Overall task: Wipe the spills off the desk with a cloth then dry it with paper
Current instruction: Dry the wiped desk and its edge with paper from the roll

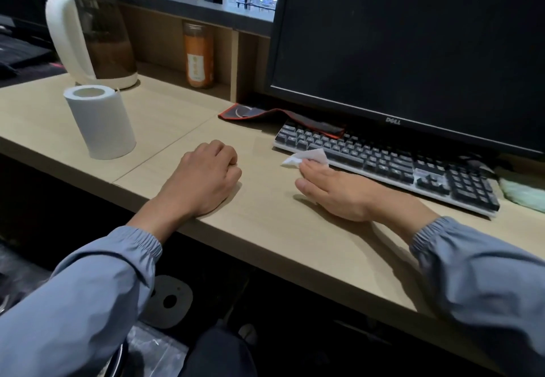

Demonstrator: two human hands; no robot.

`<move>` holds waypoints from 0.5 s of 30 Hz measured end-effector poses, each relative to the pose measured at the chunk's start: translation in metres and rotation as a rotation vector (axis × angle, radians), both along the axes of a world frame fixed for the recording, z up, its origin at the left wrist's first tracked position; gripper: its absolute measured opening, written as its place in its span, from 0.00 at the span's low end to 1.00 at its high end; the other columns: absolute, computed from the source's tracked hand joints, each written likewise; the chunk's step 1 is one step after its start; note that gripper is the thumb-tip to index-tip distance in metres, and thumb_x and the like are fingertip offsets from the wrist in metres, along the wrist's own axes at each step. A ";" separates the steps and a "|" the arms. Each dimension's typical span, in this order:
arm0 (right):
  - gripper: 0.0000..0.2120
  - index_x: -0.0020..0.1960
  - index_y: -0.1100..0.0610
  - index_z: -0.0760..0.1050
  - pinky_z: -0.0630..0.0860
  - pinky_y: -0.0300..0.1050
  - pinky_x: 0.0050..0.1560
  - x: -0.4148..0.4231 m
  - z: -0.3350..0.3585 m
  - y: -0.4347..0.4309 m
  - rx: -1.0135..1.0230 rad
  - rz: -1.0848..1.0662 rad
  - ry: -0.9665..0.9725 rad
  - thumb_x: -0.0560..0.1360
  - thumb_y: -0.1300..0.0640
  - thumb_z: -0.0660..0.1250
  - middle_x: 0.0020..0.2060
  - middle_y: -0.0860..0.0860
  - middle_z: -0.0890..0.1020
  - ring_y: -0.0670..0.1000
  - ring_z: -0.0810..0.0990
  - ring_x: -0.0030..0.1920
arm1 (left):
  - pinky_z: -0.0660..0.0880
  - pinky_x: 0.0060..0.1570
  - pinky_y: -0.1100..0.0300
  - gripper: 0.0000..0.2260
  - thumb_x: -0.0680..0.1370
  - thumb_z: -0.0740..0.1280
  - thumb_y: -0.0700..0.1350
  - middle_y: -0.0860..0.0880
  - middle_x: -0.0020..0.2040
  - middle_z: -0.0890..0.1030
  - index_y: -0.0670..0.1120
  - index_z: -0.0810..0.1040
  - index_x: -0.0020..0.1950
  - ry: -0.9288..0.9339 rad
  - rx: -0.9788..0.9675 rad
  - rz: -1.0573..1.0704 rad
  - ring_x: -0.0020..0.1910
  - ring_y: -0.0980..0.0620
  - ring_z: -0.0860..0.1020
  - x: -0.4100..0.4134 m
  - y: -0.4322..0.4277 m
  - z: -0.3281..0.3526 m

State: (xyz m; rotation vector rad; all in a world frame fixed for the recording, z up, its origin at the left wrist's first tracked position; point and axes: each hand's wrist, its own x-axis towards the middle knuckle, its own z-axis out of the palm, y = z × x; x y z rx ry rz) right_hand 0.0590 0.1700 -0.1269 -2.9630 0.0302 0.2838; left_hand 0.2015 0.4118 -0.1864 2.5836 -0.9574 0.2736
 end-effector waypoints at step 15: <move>0.22 0.73 0.37 0.68 0.82 0.53 0.51 -0.010 0.008 -0.031 -0.185 0.102 -0.218 0.84 0.57 0.58 0.58 0.48 0.82 0.53 0.83 0.53 | 0.70 0.59 0.47 0.10 0.83 0.57 0.50 0.50 0.59 0.75 0.50 0.75 0.59 -0.002 -0.028 -0.004 0.57 0.46 0.72 -0.003 -0.001 0.001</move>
